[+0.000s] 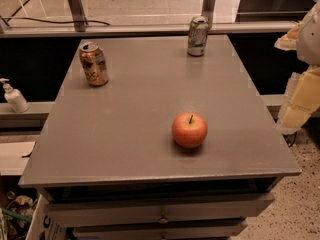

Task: Move apple near 7up can

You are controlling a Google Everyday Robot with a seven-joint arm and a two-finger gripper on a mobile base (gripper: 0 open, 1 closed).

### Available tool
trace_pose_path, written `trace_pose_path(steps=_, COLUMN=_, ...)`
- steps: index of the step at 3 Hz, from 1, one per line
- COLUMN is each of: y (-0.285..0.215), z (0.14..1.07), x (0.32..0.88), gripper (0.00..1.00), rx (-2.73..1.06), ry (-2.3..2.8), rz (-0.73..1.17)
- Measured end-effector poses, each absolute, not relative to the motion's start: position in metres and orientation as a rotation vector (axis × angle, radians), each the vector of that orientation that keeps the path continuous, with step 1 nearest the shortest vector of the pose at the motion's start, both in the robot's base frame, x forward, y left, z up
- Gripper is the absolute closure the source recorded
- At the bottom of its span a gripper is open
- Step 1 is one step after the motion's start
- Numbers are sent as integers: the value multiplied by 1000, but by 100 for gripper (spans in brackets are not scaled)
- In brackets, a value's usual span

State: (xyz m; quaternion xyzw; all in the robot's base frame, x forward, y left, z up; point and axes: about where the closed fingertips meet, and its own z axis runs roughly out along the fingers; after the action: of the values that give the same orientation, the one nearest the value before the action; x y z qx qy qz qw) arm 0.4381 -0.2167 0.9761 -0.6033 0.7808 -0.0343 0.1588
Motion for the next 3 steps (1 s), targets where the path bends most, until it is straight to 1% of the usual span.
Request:
trace_pose_path(steps=2, y=-214, z=969, x=436, gripper=0, rx=-1709, ry=2233, rz=-68)
trace_pose_path(steps=3, y=-207, z=948, x=432, gripper=0, rx=-1685, ry=2214, rz=33)
